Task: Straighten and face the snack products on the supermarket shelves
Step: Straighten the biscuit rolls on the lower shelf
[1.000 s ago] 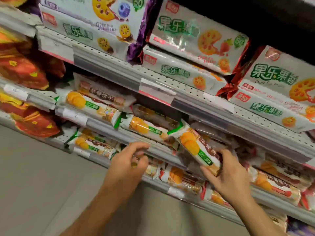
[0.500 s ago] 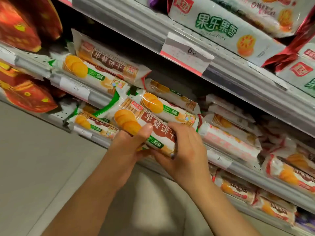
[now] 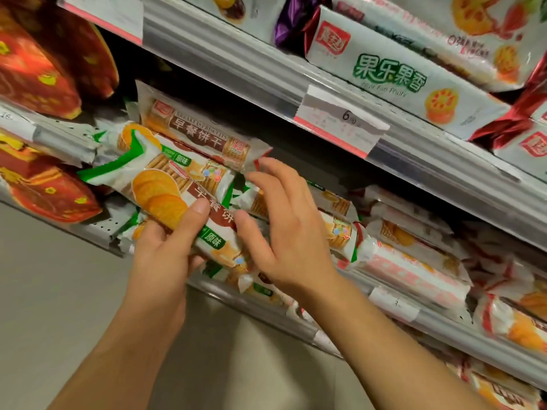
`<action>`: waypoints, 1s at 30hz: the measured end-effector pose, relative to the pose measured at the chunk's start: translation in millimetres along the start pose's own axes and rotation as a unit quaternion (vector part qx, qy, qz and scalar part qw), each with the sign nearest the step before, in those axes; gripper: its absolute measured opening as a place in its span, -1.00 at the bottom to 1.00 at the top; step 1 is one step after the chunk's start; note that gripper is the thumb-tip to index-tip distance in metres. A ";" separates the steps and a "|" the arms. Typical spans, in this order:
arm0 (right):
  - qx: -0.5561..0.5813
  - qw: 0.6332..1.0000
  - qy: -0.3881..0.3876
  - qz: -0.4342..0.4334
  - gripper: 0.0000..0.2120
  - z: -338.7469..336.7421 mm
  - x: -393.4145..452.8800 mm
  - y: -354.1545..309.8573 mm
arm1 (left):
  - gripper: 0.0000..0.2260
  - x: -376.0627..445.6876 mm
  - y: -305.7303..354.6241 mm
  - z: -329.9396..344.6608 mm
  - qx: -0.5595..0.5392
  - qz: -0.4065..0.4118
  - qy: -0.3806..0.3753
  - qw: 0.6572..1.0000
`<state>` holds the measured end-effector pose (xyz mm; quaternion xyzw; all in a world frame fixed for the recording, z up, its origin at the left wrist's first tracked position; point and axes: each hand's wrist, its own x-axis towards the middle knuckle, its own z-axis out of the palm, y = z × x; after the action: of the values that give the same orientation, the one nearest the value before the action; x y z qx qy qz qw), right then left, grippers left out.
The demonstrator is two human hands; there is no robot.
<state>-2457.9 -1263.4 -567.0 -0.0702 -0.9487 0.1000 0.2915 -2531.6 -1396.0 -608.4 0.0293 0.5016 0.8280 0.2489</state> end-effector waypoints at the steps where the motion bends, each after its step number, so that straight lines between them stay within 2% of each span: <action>1: -0.022 1.000 -0.001 -0.017 -0.51 5.4 13.7 -2.4 | -0.54 -0.1 1.6 0.4 -0.006 0.015 0.005 1.000; 5: -0.054 0.997 -0.060 -0.017 -0.54 32.1 72.9 -11.3 | -0.53 2.9 6.7 -1.7 -0.043 0.033 0.029 0.998; 7: -0.045 0.997 -0.069 0.007 -0.66 42.9 95.8 -5.1 | -0.54 4.5 7.9 -5.6 -0.053 0.001 0.032 0.998; 9: -0.066 0.995 -0.074 0.023 -0.69 48.2 110.9 5.0 | -0.54 4.9 11.0 -11.7 -0.059 -0.036 0.022 0.997; 13: -0.166 0.977 -0.129 0.025 -0.44 47.6 124.0 16.1 | -0.52 5.1 13.2 -20.5 -0.047 -0.052 0.012 0.997; 17: -0.268 0.946 -0.179 0.044 -0.44 51.3 143.4 24.9 | -0.48 11.7 11.3 -24.4 -0.059 -0.088 0.034 0.994; 21: -0.188 0.948 -0.246 0.074 -0.40 49.0 150.9 34.9 | -0.40 17.8 1.4 -20.7 -0.074 -0.118 0.048 0.989; 24: -0.156 0.954 -0.241 0.082 -0.40 47.8 148.5 36.9 | -0.36 19.5 -4.8 -17.9 -0.075 -0.126 0.045 0.988; 26: -0.127 0.964 -0.222 0.076 -0.45 39.6 141.7 37.5 | -0.40 19.2 -6.7 -16.5 -0.074 -0.127 0.041 0.988; 29: -0.002 0.971 -0.214 0.106 -0.66 16.0 122.6 38.0 | -0.46 19.1 -7.6 -14.5 -0.102 -0.136 0.038 0.985; 30: 0.022 0.971 -0.214 0.107 -0.66 6.2 115.1 36.5 | -0.45 18.8 -7.3 -13.9 -0.119 -0.140 0.037 0.982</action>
<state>-2553.1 -1207.0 -518.4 -0.1413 -0.9737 0.1644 0.0706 -2549.4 -1396.3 -625.3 -0.1017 0.4072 0.8392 0.3459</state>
